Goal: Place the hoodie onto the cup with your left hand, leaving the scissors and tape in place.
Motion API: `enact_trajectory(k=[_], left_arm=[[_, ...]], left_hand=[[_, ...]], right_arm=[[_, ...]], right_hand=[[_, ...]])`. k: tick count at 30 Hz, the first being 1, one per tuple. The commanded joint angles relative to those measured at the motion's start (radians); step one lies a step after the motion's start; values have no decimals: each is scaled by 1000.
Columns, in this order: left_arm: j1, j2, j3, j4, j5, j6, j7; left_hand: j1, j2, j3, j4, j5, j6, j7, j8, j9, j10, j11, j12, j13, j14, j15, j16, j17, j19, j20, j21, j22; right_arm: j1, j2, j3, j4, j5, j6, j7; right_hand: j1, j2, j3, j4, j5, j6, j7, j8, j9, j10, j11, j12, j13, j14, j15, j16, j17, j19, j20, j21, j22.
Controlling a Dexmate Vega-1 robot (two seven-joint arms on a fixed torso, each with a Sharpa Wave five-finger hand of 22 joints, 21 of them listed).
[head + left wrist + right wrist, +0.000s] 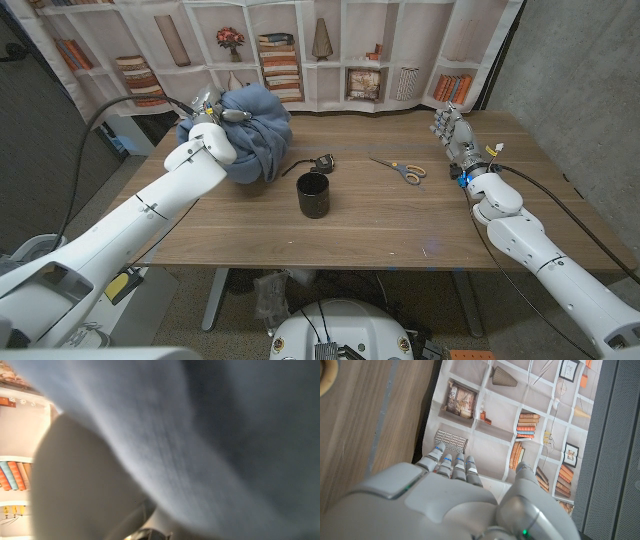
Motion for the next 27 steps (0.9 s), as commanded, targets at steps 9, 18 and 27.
enact_trajectory(k=[9, 18, 27], left_arm=[[23, 11, -34, -60, -9, 8, 0], [39, 25, -61, -92, -21, 2, -3], [62, 43, -91, -115, -36, -45, -11]], left_hand=[[361, 352, 331, -244, 9, 110, 58, 18, 492, 7, -1, -5, 5, 30, -50, -8, 15, 130, -268, 24, 1], [361, 350, 337, -245, 10, 111, 61, 17, 491, 11, 2, -9, 4, 35, -46, -10, 22, 124, -268, 36, -1], [362, 349, 343, -245, 11, 108, 56, 17, 493, 11, -1, -11, 8, 35, -48, -12, 28, 118, -269, 46, -2]], right_arm=[[0, -4, 5, -10, 2, -3, -1], [-5, -8, 7, -18, -5, -1, -7], [-12, -8, 11, -28, -6, 2, -13]], right_hand=[[3, 5, -4, -3, -2, -5, -3, 0, 3, -1, -2, 6, 5, 10, 3, 3, 5, 8, 0, 0, 5], [4, 6, -4, -3, -3, -5, -2, 0, 3, -1, -2, 6, 5, 11, 2, 3, 5, 8, 0, 0, 5], [4, 6, -4, -3, -3, -5, -1, 0, 3, 0, 1, 6, 5, 11, 2, 3, 5, 9, -3, 0, 5]])
